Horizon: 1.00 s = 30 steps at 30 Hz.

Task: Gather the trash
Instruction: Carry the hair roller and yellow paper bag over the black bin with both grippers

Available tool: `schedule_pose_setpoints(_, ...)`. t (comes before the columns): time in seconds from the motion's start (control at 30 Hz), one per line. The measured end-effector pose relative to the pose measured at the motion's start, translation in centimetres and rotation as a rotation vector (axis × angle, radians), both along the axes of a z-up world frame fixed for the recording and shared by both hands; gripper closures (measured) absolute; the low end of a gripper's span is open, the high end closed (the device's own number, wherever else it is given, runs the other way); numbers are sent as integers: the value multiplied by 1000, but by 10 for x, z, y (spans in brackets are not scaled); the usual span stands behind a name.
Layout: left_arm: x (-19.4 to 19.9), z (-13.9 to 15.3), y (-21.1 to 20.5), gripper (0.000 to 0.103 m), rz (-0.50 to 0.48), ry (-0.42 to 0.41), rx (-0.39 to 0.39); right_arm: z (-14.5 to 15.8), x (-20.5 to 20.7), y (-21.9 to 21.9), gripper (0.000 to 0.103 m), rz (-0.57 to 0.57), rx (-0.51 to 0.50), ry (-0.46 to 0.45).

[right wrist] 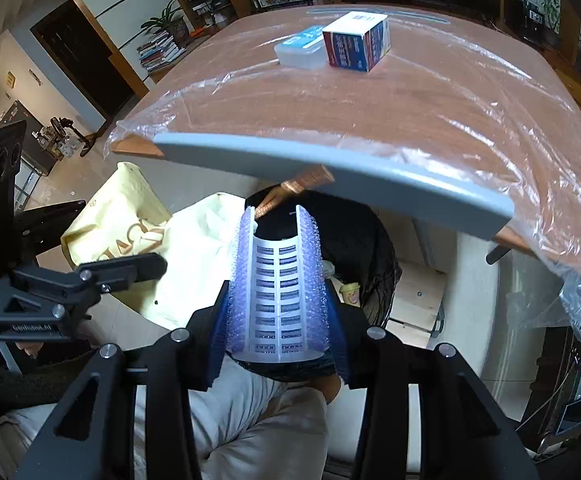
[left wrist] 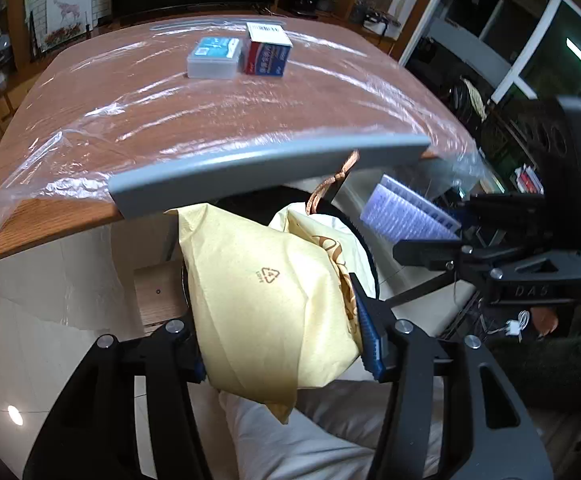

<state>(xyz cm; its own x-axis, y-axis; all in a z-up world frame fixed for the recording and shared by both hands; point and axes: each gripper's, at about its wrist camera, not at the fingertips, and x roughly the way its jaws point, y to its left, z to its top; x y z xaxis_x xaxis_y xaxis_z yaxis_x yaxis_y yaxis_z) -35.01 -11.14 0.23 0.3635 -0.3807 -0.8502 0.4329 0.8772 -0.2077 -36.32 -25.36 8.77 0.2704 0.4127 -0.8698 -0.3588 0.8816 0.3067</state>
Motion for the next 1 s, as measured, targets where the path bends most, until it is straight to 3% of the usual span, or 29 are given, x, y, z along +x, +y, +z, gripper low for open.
schedule_pose_setpoints(0.4, 7, -36, -12, 47, 3, 60, 74, -40, 13, 10, 61, -10, -38, 56)
schedule_pose_setpoints(1.0, 40, -86, -17, 47, -6, 88, 203, -81, 33, 24, 61, -61, -91, 62)
